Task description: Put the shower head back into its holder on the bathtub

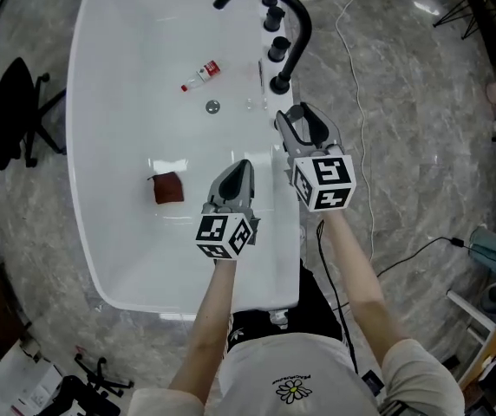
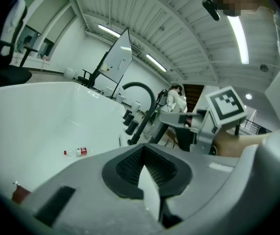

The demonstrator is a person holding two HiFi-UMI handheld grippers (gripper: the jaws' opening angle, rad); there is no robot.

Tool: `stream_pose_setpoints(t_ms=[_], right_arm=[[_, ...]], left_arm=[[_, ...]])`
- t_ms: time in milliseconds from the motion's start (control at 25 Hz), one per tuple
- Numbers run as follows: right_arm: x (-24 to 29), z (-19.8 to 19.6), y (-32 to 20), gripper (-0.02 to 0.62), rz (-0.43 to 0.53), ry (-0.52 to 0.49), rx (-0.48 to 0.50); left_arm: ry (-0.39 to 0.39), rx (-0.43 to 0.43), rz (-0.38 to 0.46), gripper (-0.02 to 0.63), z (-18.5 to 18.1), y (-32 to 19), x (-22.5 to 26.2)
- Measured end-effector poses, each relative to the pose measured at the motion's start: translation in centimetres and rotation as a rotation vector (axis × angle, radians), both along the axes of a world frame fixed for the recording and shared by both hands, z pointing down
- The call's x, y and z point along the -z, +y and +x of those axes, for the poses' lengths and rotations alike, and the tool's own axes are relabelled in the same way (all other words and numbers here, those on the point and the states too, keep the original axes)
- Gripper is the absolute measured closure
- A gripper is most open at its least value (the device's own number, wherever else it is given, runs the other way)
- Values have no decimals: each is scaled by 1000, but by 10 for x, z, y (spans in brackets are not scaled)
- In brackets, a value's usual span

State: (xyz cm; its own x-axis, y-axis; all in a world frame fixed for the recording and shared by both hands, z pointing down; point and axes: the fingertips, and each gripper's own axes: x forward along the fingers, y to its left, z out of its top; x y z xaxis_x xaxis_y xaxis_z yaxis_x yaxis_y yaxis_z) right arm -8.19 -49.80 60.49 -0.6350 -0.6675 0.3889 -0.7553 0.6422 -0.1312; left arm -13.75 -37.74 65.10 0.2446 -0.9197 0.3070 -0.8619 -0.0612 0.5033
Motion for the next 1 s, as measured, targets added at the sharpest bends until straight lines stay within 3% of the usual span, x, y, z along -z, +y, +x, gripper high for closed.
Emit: stream_pose_setpoints(t_ms=[120, 200, 320, 520, 760, 1000], right_arm=[[54, 31, 32, 543, 22, -69, -65], [93, 45, 60, 591, 42, -114, -83], [148, 56, 101, 591, 84, -172, -86], [221, 62, 154, 591, 148, -282, -62], [205, 52, 228, 591, 54, -310, 54], [191, 54, 248, 591, 77, -205, 92]], left_arm=[[53, 55, 89, 607, -4, 9, 55], [61, 77, 148, 607, -3, 20, 93], [46, 76, 233, 607, 5, 39, 148], [-90, 22, 350, 607, 21, 69, 232], [-157, 24, 395, 607, 28, 125, 274], [-189, -31, 397, 607, 48, 143, 273]])
